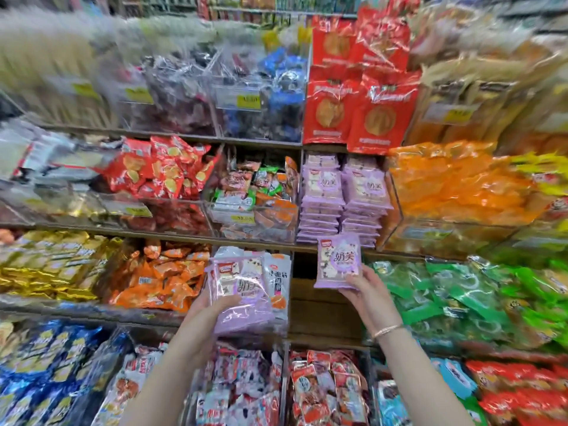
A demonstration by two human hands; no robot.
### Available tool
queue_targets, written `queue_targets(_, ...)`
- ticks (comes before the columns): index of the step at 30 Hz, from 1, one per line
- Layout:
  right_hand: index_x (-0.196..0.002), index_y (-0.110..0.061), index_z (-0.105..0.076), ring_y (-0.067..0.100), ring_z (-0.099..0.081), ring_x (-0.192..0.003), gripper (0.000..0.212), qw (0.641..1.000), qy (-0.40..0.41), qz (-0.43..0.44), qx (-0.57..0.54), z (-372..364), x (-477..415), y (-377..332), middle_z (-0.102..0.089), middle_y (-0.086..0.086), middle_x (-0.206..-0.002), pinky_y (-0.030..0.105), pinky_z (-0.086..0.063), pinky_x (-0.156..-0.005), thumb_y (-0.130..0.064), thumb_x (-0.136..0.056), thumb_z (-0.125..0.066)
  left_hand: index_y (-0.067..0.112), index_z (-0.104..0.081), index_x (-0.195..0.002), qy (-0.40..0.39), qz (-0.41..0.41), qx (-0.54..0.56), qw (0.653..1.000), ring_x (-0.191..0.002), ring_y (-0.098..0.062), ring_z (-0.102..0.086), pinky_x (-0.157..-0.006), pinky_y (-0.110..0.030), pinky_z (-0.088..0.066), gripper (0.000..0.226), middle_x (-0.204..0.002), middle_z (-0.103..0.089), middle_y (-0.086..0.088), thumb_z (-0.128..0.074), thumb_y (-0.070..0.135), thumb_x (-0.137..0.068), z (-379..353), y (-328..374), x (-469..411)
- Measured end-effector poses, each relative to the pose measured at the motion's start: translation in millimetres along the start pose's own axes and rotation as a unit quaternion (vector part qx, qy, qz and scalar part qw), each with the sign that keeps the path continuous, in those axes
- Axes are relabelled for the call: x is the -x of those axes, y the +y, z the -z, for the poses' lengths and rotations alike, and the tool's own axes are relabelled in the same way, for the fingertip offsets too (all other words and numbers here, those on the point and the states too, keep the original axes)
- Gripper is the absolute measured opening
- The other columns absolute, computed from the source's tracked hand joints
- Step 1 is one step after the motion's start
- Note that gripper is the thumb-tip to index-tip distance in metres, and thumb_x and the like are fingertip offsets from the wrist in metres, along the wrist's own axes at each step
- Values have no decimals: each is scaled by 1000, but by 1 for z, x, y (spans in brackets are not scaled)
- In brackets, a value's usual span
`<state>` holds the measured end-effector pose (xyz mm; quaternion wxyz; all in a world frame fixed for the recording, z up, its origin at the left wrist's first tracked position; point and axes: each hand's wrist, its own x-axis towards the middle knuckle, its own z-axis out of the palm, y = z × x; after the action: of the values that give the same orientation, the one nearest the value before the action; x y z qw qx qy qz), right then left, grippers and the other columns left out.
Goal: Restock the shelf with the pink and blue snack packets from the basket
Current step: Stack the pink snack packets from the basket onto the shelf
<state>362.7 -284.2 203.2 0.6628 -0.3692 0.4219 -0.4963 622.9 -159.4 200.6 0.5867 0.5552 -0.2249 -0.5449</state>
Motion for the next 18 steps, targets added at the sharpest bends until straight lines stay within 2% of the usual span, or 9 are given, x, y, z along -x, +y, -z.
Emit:
queue_targets(2, -100, -14, -61, 11, -70, -84, 19, 999, -16, 38, -13, -11, -23, -22, -74, 1, -90, 24, -58, -69, -1, -88, -55, 23, -48, -127, 5, -12, -5, 1000, -110, -17, -58, -98, -45, -42, 81, -123, -61, 3, -85, 24, -54, -6, 12, -14)
queue_targets(4, -107, -12, -61, 12, -68, -91, 20, 997, -34, 74, -17, -24, -46, -47, -72, 4, -103, 27, -57, -80, -5, -88, -57, 19, -50, -128, -8, -29, 8, 1000, -98, -18, -68, -86, -41, -50, 84, -109, -71, 0, -84, 19, -51, -11, 25, -24)
queue_targets(5, -114, -11, -58, 12, -67, -95, 27, 995, -39, 89, -13, -32, -57, -60, -68, 5, -112, 29, -56, -83, -7, -88, -59, 18, -50, -129, -12, -37, 13, 999, -98, -20, -68, -85, -41, -51, 83, -108, -72, -2, -83, 19, -52, -13, 32, -28)
queue_targets(7, -120, -19, -49, 14, -67, -98, 39, 992, -50, 116, -13, -46, -77, -85, -60, 6, -117, 29, -56, -82, -6, -86, -63, 17, -53, -129, -26, -49, 16, 998, -105, -29, -65, -98, -48, -46, 82, -113, -70, -7, -85, 18, -53, -18, 45, -37)
queue_targets(9, -110, -23, -51, 19, -67, -98, 36, 989, -52, 136, -2, -61, -97, -104, -60, 8, -108, 26, -57, -78, 1, -85, -62, 16, -57, -124, -38, -64, 20, 997, -103, -32, -66, -97, -47, -47, 74, -111, -71, -10, -80, 22, -53, -22, 57, -46)
queue_targets(11, -98, -20, -55, 23, -64, -103, 27, 985, -23, 153, 70, -73, -113, -114, -61, 6, -103, 27, -55, -82, 3, -86, -59, 14, -58, -120, -58, -80, 29, 995, -95, -29, -69, -81, -39, -56, 61, -109, -71, -12, -76, 13, -61, -25, 66, -54)
queue_targets(13, -100, -12, -59, 23, -60, -106, 15, 954, 42, 179, 238, -80, -127, -116, -62, 6, -107, 32, -50, -92, -2, -88, -57, 15, -59, -117, -72, -84, 29, 993, -92, -28, -71, -71, -34, -58, 56, -108, -72, -12, -76, 10, -64, -27, 72, -60)
queue_targets(15, -108, -9, -58, 21, -58, -105, 18, 913, 92, 192, 348, -84, -135, -113, -61, 8, -112, 35, -48, -94, -6, -91, -53, 14, -60, -117, -81, -82, 30, 993, -90, -27, -71, -66, -32, -58, 53, -107, -72, -12, -73, 14, -66, -31, 76, -66)
queue_targets(18, -106, -10, -59, 23, -58, -104, 18, 899, 98, 216, 368, -88, -129, -108, -62, 4, -108, 37, -47, -91, -12, -92, -49, 11, -57, -121, -90, -64, 24, 994, -92, -30, -69, -73, -37, -56, 64, -108, -71, -14, -79, 13, -62, -39, 80, -78)
